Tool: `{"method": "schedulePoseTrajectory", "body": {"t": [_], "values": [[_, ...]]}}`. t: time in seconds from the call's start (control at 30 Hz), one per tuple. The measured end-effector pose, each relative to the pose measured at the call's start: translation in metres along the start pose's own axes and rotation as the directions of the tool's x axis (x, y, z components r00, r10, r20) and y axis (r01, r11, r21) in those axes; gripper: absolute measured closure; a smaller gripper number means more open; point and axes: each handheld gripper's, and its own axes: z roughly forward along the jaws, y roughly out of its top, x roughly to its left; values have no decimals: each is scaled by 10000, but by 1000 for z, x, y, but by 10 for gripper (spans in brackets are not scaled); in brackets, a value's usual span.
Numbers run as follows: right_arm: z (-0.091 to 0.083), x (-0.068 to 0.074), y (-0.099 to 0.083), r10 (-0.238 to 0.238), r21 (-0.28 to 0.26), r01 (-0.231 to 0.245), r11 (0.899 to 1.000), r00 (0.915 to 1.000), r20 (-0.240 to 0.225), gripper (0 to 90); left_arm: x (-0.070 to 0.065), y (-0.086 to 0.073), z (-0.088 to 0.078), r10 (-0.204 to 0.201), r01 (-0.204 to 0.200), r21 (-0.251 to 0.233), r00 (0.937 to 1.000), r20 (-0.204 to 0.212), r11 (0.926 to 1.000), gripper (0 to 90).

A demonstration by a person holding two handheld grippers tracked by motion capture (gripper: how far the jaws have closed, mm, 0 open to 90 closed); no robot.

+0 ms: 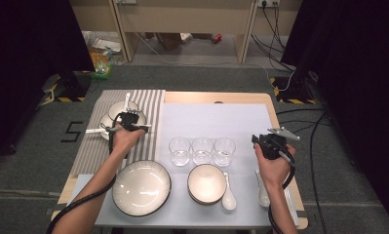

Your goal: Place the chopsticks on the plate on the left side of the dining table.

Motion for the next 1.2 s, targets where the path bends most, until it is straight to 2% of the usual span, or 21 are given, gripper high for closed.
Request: {"method": "schedulePoseTrajectory", "body": {"t": [0.07, 0.1, 0.13, 0.27, 0.37, 0.57, 0.73, 0.77, 0.87, 1.03, 1.1, 1.2], "values": [[0, 0, 0, 12, 17, -12, 10000, 10000, 1, 663, -1, 0, -3, -12, 12, -125, 10000, -14, 9999, 766], [0, 0, 0, 17, 22, -17, 10000, 10000, 15, 661, -2, -1, -8, 56, -57, -321, 10000, -18, 9995, 716], [0, 0, 0, 17, 22, -17, 10000, 10000, 15, 661, -2, -1, -8, 56, -57, -321, 10000, -18, 9995, 694], [0, 0, 0, 13, 51, -13, 10000, 10000, -25, 656, -9, -4, -22, 220, -209, -825, 9997, 120, 9964, 598], [1, 1, 0, 29, 75, -29, 10000, 10000, -26, 656, -11, -5, -27, 346, -329, -888, 9992, 183, 9955, 545], [0, 1, 0, -22, 84, 22, 10000, 10000, 20, 653, -24, -8, -46, 656, -610, -1333, 9974, 297, 9892, 458], [1, 1, 0, 20, 124, -20, 9999, 10000, -4, 649, -35, -10, -55, 917, -848, -1409, 9949, 429, 9864, 378], [1, 0, 1, 25, 147, -25, 9999, 10000, -12, 648, -41, -11, -59, 972, -867, -1575, 9934, 603, 9837, 366], [2, 0, 1, 119, 175, -120, 9998, 9999, 26, 646, -51, -12, -64, 1131, -978, -1669, 9900, 844, 9811, 336], [3, -2, 3, 68, 190, -70, 9998, 9999, 82, 643, -66, -13, -68, 1491, -1242, -1656, 9778, 1475, 9783, 328], [3, -2, 3, 71, 179, -72, 9998, 9999, 85, 643, -68, -12, -69, 1486, -1217, -1718, 9769, 1534, 9776, 329], [4, -2, 2, 88, 210, -90, 9997, 9999, 92, 643, -74, -9, -71, 1684, -1383, -1851, 9729, 1582, 9729, 331]]}}
